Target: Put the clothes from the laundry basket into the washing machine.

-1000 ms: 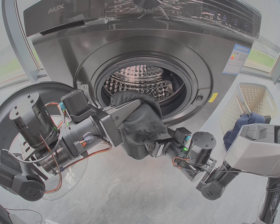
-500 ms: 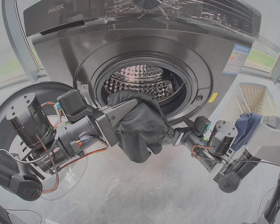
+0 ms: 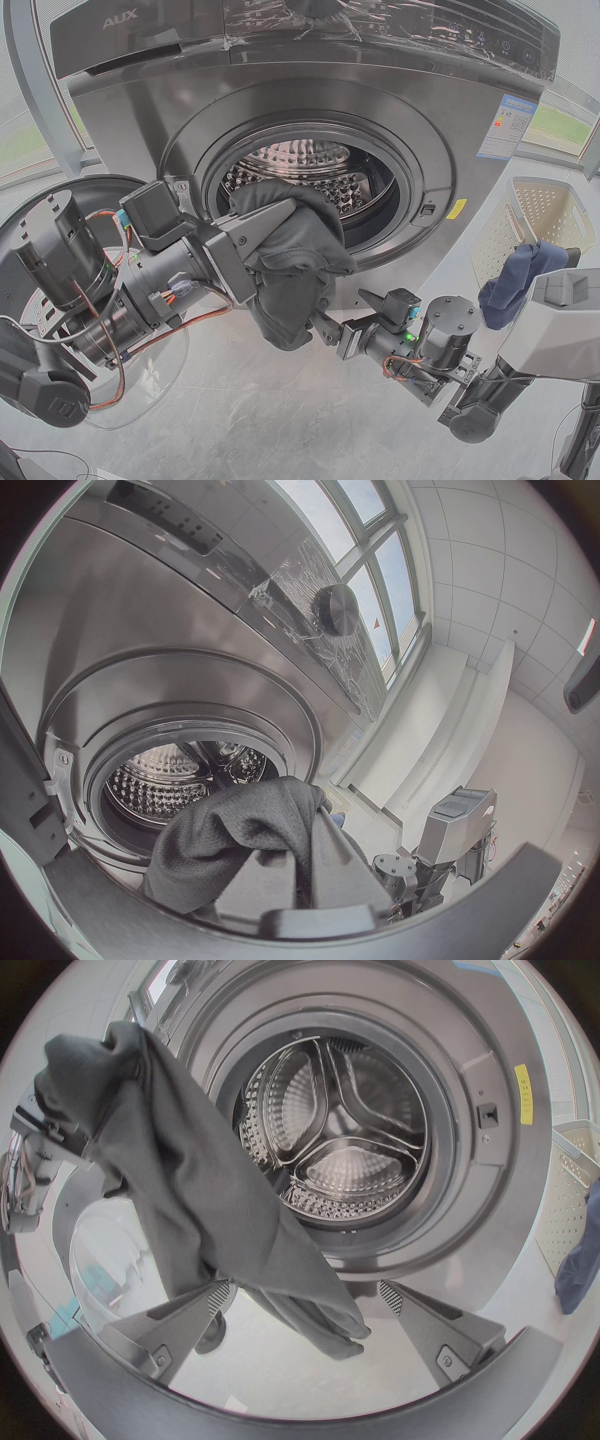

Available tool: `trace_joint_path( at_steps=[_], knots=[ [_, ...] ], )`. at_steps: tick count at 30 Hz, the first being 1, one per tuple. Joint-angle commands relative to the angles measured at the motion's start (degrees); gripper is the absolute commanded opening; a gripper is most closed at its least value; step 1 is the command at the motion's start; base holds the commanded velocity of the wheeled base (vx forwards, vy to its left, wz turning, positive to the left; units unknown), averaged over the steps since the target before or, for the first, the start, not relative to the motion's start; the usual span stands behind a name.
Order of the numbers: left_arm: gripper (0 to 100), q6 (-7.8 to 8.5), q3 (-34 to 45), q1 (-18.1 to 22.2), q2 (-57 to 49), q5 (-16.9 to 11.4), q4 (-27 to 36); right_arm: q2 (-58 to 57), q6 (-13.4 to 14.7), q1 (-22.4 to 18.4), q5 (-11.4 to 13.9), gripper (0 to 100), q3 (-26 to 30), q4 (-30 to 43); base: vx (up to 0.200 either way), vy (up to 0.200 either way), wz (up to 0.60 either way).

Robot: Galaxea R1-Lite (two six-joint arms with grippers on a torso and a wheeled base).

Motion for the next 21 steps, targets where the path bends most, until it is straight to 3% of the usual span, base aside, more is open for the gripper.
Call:
trace_joint_path(
  at_steps=[1,14,19,21],
  knots=[
    [0,-0.03,-0.1,0.3,0.1,0.0,-0.1,-0.2,-0.2,0.4,0.3,100,4.0,-0.6,0.000,0.000,0.00],
    [0,0.06,0.6,-0.2,-0.1,0.0,-0.4,-4.3,-0.5,-2.4,0.3,100,3.0,-0.8,0.000,0.000,0.00],
    [0,0.06,0.7,-0.2,-0.1,0.0,-0.8,-4.3,-0.5,-2.4,0.3,100,-0.6,-0.6,0.000,0.000,0.00],
    [0,-0.03,0.8,-0.2,-0.1,0.0,-0.8,-4.3,-0.5,-3.1,0.3,100,-4.3,-0.1,0.000,0.000,0.00]
  ],
)
